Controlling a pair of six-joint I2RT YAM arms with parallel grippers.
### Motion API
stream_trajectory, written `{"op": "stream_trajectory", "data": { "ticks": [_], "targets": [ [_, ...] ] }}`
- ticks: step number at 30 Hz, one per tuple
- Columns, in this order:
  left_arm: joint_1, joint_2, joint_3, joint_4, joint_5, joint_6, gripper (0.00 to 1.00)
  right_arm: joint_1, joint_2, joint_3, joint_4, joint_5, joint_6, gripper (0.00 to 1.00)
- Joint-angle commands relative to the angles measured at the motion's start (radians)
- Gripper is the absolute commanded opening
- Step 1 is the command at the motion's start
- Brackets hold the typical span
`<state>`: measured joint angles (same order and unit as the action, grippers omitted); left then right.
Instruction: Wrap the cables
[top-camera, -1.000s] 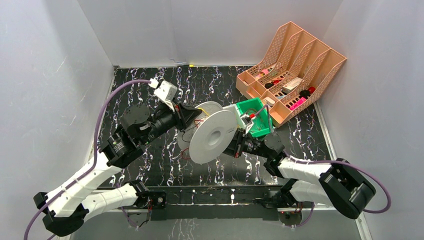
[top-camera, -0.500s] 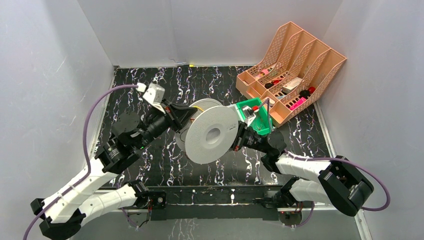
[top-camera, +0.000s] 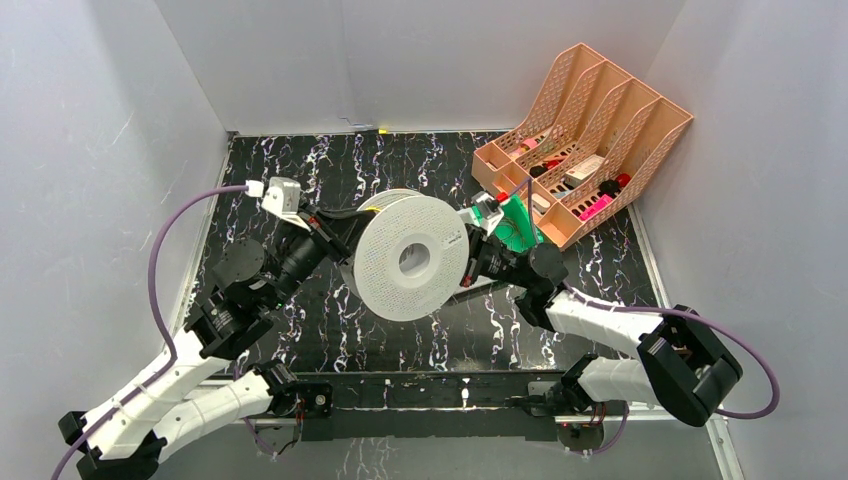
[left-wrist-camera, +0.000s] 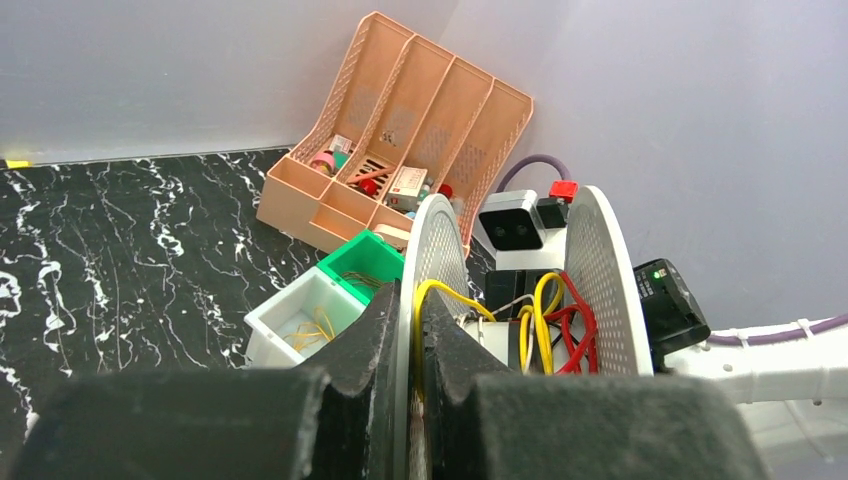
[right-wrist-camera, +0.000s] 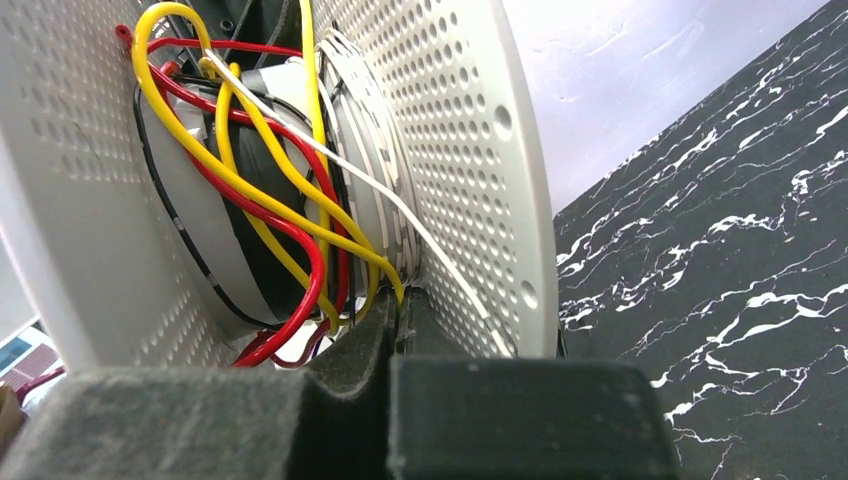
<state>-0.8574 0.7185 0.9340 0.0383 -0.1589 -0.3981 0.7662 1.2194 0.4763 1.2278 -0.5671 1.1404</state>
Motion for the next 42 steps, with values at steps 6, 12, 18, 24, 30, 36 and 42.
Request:
{"op": "stream_trajectory", "data": {
  "ticks": [6, 12, 18, 24, 30, 36, 42],
  "targets": [
    [-0.022, 0.007, -0.064, -0.201, 0.072, -0.072, 0.0, 0.005, -0.023, 0.123, -0.083, 0.06, -0.085, 0.0],
    [-0.018, 0.029, -0.06, -0.237, 0.067, -0.112, 0.0, -0.029, -0.014, 0.088, -0.113, 0.048, -0.078, 0.0],
    [0.032, 0.073, -0.062, -0.238, 0.048, -0.129, 0.0, -0.076, 0.01, 0.049, -0.13, 0.032, -0.058, 0.0],
    [0.275, 0.145, -0.071, -0.161, 0.235, -0.204, 0.0, -0.098, 0.053, -0.002, -0.091, 0.017, -0.031, 0.0],
    [0.394, 0.219, -0.085, -0.061, 0.318, -0.268, 0.0, -0.097, 0.12, -0.053, -0.034, 0.031, -0.018, 0.0],
    [0.469, 0.295, -0.097, 0.024, 0.366, -0.35, 0.0, -0.098, 0.264, -0.056, 0.161, 0.009, 0.08, 0.0],
    [0.494, 0.329, -0.1, 0.04, 0.343, -0.359, 0.0, -0.098, 0.48, -0.015, 0.419, -0.026, 0.239, 0.0]
  ]
}}
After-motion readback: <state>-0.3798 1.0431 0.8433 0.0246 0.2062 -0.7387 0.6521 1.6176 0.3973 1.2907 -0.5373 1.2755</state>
